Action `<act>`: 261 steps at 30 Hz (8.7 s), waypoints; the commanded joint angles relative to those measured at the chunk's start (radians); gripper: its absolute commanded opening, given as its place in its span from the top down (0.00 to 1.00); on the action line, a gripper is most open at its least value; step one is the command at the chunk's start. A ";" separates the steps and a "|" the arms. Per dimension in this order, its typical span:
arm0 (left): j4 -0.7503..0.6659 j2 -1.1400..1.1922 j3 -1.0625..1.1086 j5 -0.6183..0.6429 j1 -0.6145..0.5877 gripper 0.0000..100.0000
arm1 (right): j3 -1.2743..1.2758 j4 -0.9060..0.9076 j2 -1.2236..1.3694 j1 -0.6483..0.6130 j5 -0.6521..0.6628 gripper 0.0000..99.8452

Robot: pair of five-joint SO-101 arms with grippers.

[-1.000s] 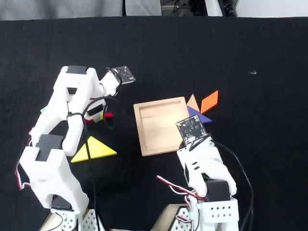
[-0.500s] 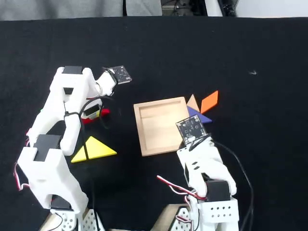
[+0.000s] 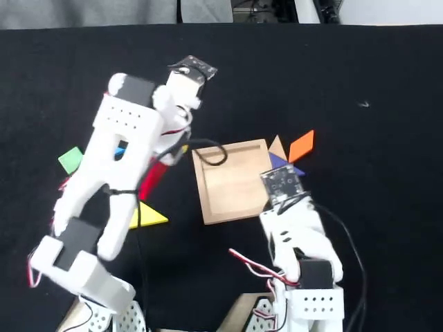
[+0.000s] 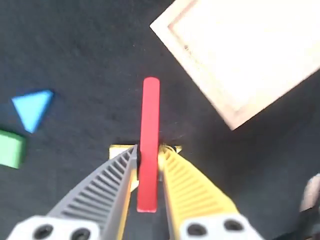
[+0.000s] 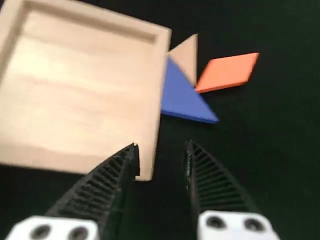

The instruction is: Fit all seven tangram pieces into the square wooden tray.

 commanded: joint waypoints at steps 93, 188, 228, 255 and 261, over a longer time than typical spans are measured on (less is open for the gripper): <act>0.018 0.621 -0.522 0.388 -0.104 0.89 | -0.002 -0.084 -0.093 0.138 -0.110 0.85; 0.028 -0.316 0.027 0.226 -0.196 0.88 | -0.002 -0.106 -0.093 0.141 -0.072 0.84; -0.848 -0.678 1.262 0.153 -0.745 0.88 | -0.881 -0.083 1.383 -0.118 0.318 0.70; -0.850 -0.667 1.262 0.153 -0.743 0.88 | -1.155 -0.046 1.916 -0.061 0.440 0.77; -0.850 -0.667 1.262 0.153 -0.743 0.88 | -1.167 -0.041 1.931 -0.061 0.446 0.77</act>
